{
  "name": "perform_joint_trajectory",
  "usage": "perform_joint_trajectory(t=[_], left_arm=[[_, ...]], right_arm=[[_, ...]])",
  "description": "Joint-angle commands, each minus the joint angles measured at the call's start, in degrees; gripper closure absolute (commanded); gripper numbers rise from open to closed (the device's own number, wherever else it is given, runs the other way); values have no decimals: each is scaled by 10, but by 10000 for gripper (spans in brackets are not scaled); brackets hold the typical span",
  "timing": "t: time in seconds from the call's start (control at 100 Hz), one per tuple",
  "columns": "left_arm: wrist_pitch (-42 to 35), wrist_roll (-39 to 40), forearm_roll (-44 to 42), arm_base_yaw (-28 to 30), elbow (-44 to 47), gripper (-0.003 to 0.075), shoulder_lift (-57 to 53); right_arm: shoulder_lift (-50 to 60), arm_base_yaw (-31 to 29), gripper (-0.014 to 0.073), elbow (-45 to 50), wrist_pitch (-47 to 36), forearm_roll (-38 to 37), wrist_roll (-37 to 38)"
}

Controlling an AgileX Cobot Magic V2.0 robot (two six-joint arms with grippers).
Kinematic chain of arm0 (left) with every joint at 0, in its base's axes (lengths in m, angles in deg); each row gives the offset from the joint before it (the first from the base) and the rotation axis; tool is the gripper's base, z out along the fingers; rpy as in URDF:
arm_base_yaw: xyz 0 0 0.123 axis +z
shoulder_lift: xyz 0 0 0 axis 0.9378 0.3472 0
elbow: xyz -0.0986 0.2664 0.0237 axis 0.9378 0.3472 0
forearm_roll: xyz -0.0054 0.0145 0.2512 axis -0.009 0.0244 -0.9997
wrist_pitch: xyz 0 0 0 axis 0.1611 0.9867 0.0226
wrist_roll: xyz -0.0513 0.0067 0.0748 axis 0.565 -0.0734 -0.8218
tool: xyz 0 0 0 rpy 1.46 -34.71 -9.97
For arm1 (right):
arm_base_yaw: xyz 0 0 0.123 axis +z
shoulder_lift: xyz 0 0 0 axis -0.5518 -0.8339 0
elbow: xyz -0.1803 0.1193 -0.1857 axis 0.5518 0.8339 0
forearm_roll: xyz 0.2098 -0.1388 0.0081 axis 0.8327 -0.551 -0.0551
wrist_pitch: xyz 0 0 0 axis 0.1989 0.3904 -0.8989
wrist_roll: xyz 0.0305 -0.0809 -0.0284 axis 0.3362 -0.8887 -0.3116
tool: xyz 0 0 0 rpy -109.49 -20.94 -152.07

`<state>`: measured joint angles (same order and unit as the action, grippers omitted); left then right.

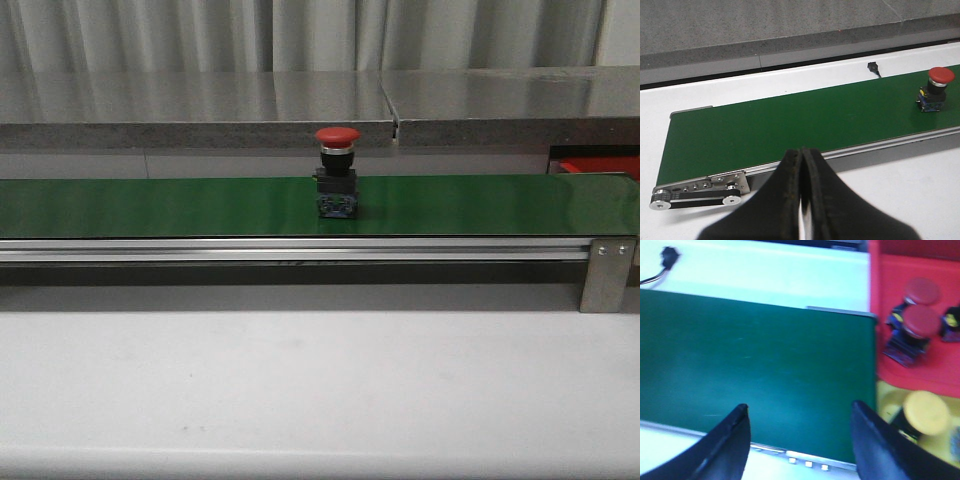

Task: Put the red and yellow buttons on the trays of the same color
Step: 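Move the right gripper over the arriving red button and grasp it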

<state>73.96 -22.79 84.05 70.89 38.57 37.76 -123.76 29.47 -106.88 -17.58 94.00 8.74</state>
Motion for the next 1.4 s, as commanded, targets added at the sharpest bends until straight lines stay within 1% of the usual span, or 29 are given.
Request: perform_joint_trajectory(t=[0.0,0.08,0.17,0.3,0.46,0.53,0.67,0.73,0.85,0.99,1.12,1.26,1.3,1.33,1.39], left_arm=[[-36,1,16,-4,-15,741,1],[-36,1,16,-4,-15,741,1],[-36,1,16,-4,-15,741,1],[-36,1,16,-4,-15,741,1],[-36,1,16,-4,-15,741,1],[-36,1,16,-4,-15,741,1],[-36,1,16,-4,-15,741,1],[-36,1,16,-4,-15,741,1],[-36,1,16,-4,-15,741,1],[-36,1,16,-4,-15,741,1],[-36,1,16,-4,-15,741,1],[-36,1,16,-4,-15,741,1],[-36,1,16,-4,-15,741,1],[-36,1,16,-4,-15,741,1],[-36,1,16,-4,-15,741,1]], right_arm=[[17,43,151,-34,-2,-1,-23],[11,79,151,-56,23,-1,-23],[-4,101,151,-96,82,-1,-23],[-37,118,151,-166,169,-1,-23],[-88,130,141,-235,220,-2,-25],[-111,132,111,-258,237,-2,-30],[-156,132,-3,-298,276,-4,-32],[-174,132,-25,-308,280,-4,-34],[-206,134,-19,-320,278,-4,-38],[-235,146,-19,-332,274,-4,-70],[-252,160,-19,-334,215,-3,-75],[-275,160,-14,-336,157,-3,-75],[-282,160,10,-337,157,-3,-75],[-285,160,44,-336,161,-4,-75],[-286,160,182,-336,167,-4,-75]])
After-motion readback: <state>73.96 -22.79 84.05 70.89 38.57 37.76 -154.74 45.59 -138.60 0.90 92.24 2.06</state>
